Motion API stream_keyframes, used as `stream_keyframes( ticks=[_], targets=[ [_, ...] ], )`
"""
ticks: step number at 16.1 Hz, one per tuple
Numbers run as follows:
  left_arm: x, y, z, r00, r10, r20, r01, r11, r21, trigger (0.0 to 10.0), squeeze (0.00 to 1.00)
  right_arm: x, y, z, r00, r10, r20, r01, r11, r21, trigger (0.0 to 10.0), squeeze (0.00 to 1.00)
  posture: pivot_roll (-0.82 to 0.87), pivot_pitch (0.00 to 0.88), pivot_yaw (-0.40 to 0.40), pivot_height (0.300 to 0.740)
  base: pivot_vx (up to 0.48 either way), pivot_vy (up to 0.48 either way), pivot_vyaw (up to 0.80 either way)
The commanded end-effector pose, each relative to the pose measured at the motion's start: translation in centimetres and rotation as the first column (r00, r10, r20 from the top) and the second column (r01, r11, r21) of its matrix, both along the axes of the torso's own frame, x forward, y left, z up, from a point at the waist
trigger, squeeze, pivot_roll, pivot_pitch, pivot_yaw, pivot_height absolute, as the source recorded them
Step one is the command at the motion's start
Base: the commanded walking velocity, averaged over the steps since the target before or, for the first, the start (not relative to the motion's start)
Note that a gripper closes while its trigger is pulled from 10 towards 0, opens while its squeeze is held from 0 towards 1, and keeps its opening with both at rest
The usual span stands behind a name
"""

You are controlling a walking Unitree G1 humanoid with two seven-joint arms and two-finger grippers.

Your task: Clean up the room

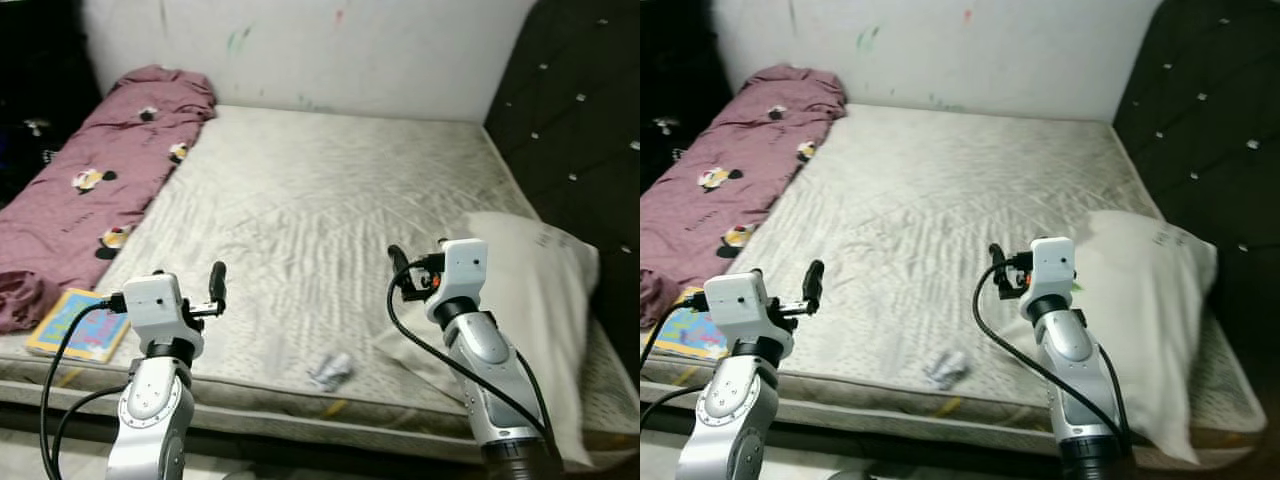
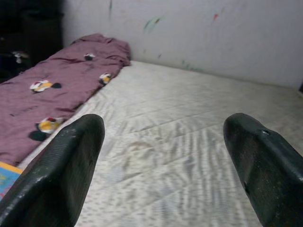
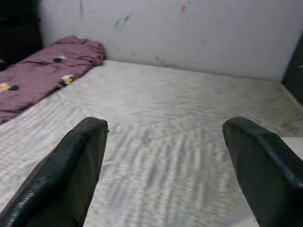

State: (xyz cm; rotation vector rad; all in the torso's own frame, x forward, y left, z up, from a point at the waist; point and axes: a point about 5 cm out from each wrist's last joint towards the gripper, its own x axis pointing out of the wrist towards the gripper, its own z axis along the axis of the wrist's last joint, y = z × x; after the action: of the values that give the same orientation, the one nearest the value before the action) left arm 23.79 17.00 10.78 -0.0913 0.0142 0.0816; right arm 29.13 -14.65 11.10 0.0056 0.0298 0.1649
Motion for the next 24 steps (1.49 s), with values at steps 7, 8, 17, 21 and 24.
stream_keyframes(
  ticks=[7, 8, 17, 21, 24],
  targets=[
    [0.7, 0.0, 0.7, 0.999, -0.005, 0.039, 0.004, 0.999, 0.033, 10.0, 0.0, 0.7, 0.5, 0.9, 0.999, 0.007, 0.039, -0.008, 1.0, 0.013, 10.0, 0.0, -0.02, 0.0, -0.029, 0.74, 0.0, 0.123, 0.0],
    [0.9, 0.0, 0.8, 0.999, -0.01, 0.039, 0.009, 1.0, 0.024, 10.0, 0.0, 0.8, 0.5, 1.0, 0.999, 0.007, 0.04, -0.008, 1.0, 0.015, 10.0, 0.0, -0.02, 0.0, -0.028, 0.74, 0.0, 0.0, 0.0],
    [0.9, -0.3, 1.0, 0.997, -0.038, 0.06, 0.035, 0.998, 0.045, 10.0, 0.0, 1.1, 0.5, 0.8, 1.0, -0.007, 0.024, 0.006, 0.999, 0.032, 10.0, 0.0, -0.02, 0.0, -0.03, 0.74, 0.0, 0.0, -0.05],
    [0.8, -0.7, 0.9, 0.998, -0.034, 0.061, 0.032, 0.999, 0.03, 10.0, 0.0, 0.9, 0.1, 0.7, 1.0, -0.007, 0.025, 0.006, 1.0, 0.01, 10.0, 0.0, 0.0, 0.0, -0.054, 0.74, 0.0, 0.0, 0.0],
    [1.1, -0.3, 1.0, 0.997, -0.045, 0.063, 0.042, 0.998, 0.052, 10.0, 0.0, 0.7, 0.7, 0.1, 1.0, -0.019, 0.015, 0.018, 1.0, 0.021, 10.0, 0.0, -0.01, 0.0, -0.03, 0.74, 0.0, 0.0, 0.0]
  ],
)
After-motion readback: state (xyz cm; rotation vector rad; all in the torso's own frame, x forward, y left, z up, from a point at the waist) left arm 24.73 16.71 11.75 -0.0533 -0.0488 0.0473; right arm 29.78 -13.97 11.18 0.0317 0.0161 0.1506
